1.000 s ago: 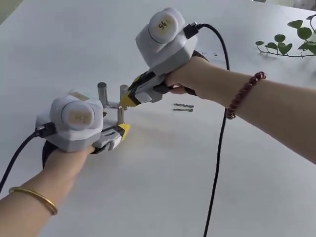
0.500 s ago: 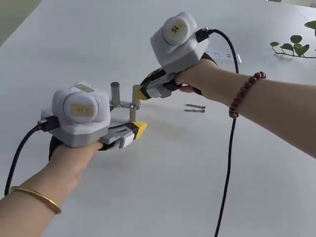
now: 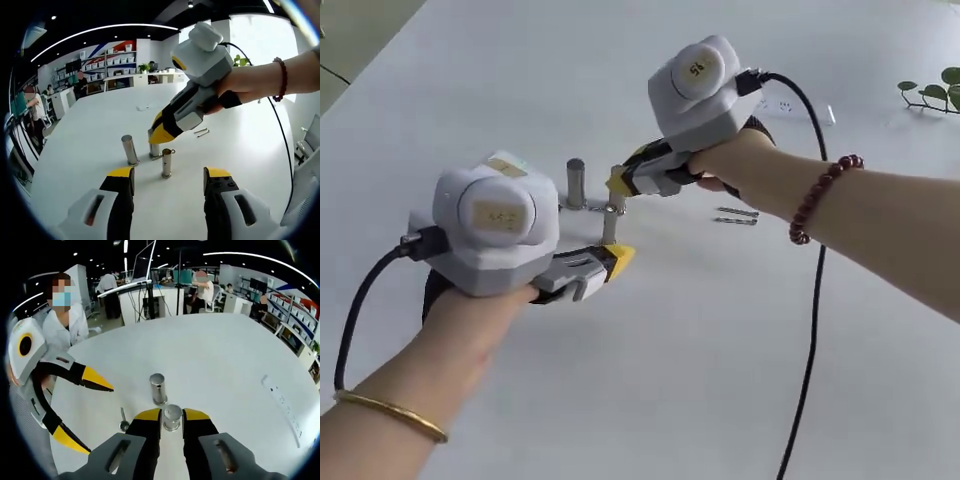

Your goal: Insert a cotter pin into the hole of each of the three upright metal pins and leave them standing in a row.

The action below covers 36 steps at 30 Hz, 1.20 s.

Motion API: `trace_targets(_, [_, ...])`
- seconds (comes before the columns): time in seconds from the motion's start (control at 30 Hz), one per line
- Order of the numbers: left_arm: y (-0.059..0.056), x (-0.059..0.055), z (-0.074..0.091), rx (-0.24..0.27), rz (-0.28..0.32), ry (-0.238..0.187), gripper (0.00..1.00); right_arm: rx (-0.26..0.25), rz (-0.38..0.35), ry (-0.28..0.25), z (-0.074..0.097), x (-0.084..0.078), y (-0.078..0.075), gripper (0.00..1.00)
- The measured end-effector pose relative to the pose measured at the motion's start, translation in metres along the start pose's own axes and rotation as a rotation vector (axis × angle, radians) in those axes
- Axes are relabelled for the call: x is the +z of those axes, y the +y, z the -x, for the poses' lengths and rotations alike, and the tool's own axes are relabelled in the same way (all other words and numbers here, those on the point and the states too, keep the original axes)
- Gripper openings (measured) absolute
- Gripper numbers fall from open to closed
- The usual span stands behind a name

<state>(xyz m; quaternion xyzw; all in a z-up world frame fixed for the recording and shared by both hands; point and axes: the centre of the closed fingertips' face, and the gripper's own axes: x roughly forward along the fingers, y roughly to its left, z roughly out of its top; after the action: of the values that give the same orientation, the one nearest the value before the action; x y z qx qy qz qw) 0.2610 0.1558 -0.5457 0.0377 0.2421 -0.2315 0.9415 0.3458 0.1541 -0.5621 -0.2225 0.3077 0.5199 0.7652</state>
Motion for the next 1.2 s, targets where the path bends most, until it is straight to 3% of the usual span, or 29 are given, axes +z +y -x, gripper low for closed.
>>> trace_targets(0.1, [-0.001,-0.003,0.006,-0.02,0.019,0.005,0.56,-0.011,-0.006,-0.004,-0.001,0.001,-0.001,0.09])
trace_targets(0.37, [0.002,-0.002,0.012,-0.014,-0.01,0.008,0.57,-0.011,-0.007,-0.006,-0.001,0.0,-0.004,0.08])
trace_targets(0.5, [0.0,0.0,0.018,-0.015,0.019,0.0,0.57,0.0,-0.029,-0.005,-0.002,-0.001,-0.007,0.08])
trace_targets(0.67, [-0.003,-0.003,0.024,-0.012,0.01,0.006,0.57,-0.008,-0.003,0.017,0.0,-0.005,-0.012,0.08])
trace_targets(1.03, [-0.009,-0.004,0.031,-0.011,-0.039,0.002,0.58,-0.02,0.014,0.038,0.019,-0.02,-0.018,0.08])
trace_targets(1.2, [-0.012,-0.003,0.031,-0.021,-0.053,-0.005,0.58,0.021,0.048,0.033,0.029,-0.025,-0.011,0.08])
